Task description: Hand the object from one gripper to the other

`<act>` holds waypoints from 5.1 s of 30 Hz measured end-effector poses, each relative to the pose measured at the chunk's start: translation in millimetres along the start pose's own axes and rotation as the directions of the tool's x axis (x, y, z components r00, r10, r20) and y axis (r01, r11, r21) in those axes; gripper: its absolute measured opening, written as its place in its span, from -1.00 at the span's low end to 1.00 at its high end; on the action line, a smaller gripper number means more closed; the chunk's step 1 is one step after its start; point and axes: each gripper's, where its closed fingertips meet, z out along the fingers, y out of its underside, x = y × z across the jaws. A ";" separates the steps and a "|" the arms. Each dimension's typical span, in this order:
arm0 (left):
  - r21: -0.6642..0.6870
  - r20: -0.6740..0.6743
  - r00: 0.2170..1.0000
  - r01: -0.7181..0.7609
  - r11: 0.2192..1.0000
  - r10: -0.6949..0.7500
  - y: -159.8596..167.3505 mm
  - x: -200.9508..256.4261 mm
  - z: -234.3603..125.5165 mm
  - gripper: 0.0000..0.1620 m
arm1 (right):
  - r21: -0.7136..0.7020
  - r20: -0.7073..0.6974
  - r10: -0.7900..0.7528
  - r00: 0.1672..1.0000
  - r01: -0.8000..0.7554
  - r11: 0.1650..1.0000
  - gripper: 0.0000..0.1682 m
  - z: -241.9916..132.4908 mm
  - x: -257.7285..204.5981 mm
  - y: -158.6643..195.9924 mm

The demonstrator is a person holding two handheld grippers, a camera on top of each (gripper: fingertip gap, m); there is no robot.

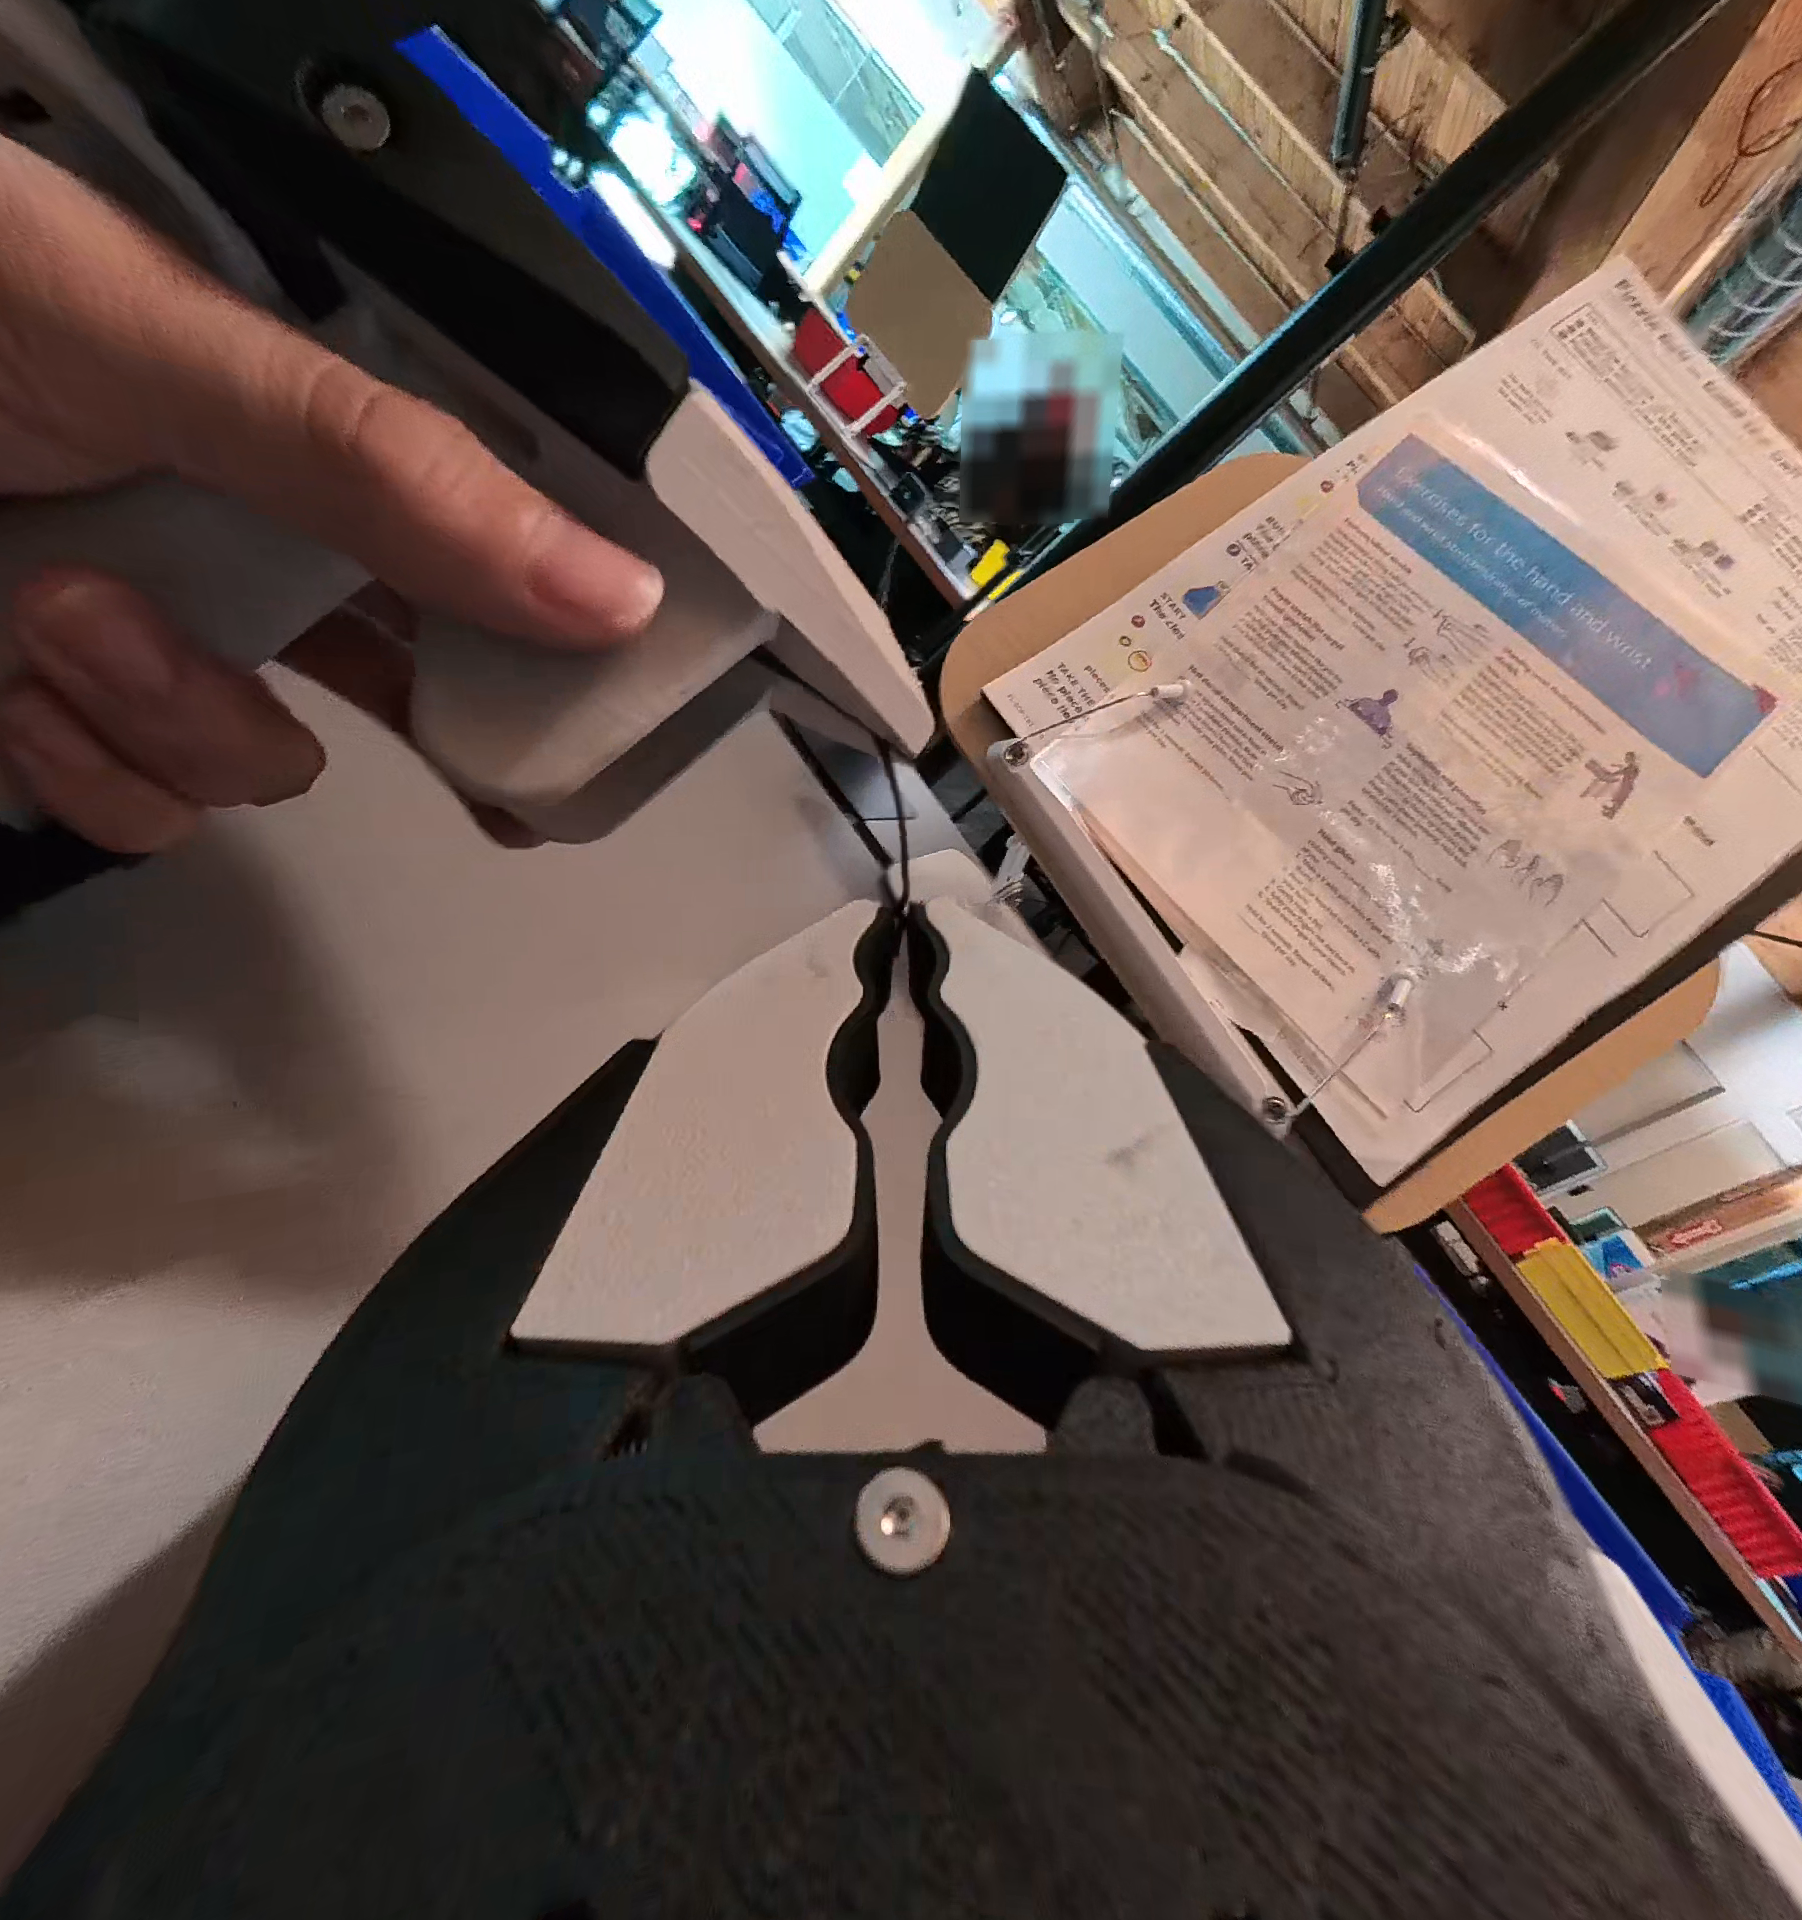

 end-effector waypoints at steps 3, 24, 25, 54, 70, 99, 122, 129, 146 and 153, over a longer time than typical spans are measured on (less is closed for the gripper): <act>-0.044 0.005 0.999 -0.046 0.998 0.047 3.9 -2.2 -1.6 -1.00 | 0.028 0.171 0.093 0.981 -0.099 0.995 -0.68 1.3 -19.7 0.4; -0.496 -0.627 0.771 -0.280 0.822 -0.116 74.9 92.0 -48.7 -1.00 | -0.177 0.916 0.401 0.018 -0.879 0.443 -0.87 -74.0 -32.1 -74.1; -0.498 -0.628 0.768 -0.277 0.822 -0.121 75.3 92.4 -48.9 -1.00 | -0.173 0.917 0.399 0.020 -0.880 0.442 -0.89 -73.9 -32.2 -74.3; -0.382 0.046 0.512 -0.784 0.489 0.858 55.1 6.5 24.5 -0.59 | 0.180 0.176 0.917 0.357 -0.928 0.327 -0.99 -11.7 64.5 29.7; -0.456 -0.131 -0.637 -0.642 -0.617 0.760 56.5 4.1 40.5 -0.93 | 0.070 0.307 0.952 0.001 -0.997 -0.022 -1.00 -8.8 61.2 37.4; -0.237 -0.067 0.996 0.043 0.971 -0.061 13.8 -10.2 -16.7 -0.98 | 0.247 0.021 -0.409 0.912 0.392 0.886 -0.60 -20.6 14.0 7.2; -0.219 0.014 0.571 -0.799 0.560 0.821 2.1 -0.5 -17.8 -0.34 | 0.030 0.724 0.322 0.609 -0.495 0.868 -1.00 -44.1 -30.7 -2.9; -0.443 -0.114 -0.145 -0.878 -0.181 0.983 29.3 -11.8 -7.4 -0.48 | -0.209 0.743 0.589 0.318 -0.725 0.656 -1.00 -43.1 -19.4 2.8; -0.496 -0.102 -0.389 -0.778 -0.386 0.915 26.3 -16.0 -0.6 -0.71 | -0.352 0.701 0.695 0.158 -0.771 0.530 -1.00 -38.6 -24.6 7.8; -0.513 -0.150 -0.326 -0.781 -0.356 0.933 32.7 -21.5 -2.5 -0.99 | -0.296 0.689 0.685 0.238 -0.771 0.565 -0.86 -34.2 -19.6 10.4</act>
